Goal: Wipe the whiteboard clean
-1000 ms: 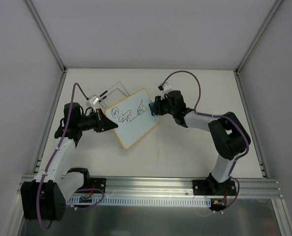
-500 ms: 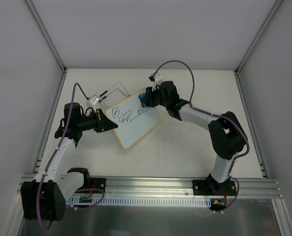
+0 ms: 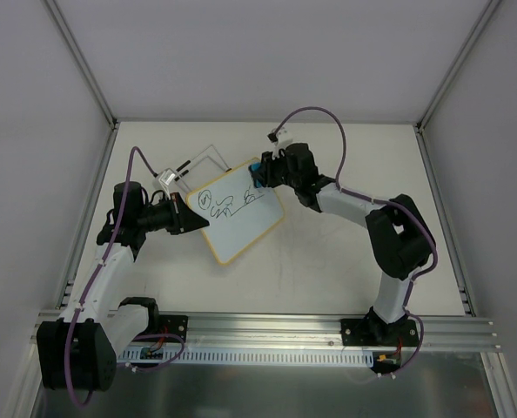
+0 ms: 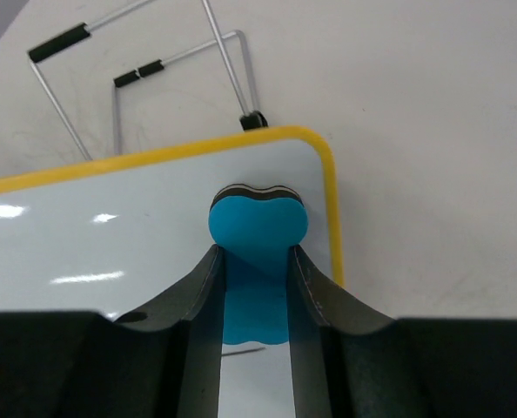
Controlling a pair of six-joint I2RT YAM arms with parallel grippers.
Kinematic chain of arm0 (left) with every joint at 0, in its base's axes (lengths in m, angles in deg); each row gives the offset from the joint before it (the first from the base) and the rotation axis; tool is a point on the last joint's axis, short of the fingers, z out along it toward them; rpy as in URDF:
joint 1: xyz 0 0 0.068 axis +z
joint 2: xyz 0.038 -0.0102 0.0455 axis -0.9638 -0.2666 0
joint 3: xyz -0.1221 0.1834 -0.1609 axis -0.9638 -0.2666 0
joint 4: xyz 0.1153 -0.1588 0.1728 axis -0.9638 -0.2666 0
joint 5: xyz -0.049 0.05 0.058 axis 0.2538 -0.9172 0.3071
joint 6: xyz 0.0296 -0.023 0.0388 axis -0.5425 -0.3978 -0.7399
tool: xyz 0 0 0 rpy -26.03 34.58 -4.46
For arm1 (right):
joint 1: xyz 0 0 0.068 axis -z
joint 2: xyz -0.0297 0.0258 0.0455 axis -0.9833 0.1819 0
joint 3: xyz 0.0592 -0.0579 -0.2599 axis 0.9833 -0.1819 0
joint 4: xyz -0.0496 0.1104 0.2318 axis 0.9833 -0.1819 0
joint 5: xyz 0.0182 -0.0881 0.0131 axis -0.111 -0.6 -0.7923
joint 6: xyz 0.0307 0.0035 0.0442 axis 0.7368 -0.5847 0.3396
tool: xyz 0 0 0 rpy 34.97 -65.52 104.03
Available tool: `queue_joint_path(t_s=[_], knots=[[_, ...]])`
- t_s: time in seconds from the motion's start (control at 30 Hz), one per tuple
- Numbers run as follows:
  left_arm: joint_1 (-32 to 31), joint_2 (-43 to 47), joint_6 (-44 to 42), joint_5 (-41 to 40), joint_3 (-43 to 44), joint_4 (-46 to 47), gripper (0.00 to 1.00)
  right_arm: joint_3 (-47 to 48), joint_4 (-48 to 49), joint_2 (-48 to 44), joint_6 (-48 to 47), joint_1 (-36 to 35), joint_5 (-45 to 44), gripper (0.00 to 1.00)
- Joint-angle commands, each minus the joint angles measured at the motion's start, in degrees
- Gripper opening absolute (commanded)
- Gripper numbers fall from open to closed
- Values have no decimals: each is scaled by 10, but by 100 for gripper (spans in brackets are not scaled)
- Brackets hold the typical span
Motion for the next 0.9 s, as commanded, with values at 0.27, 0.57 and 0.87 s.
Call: queue_joint_path(t_s=[0.27,0.57,0.87], knots=[[-12,4,-21,70,14,43,0,-137,-12,-1,62,33,-15,0],[-12,4,-21,72,14,43,0,-146,14,-13,65,8,-6,0],[-13,0,-21,74,14,43,0,-60,14,-35,2,-81,-6,0]])
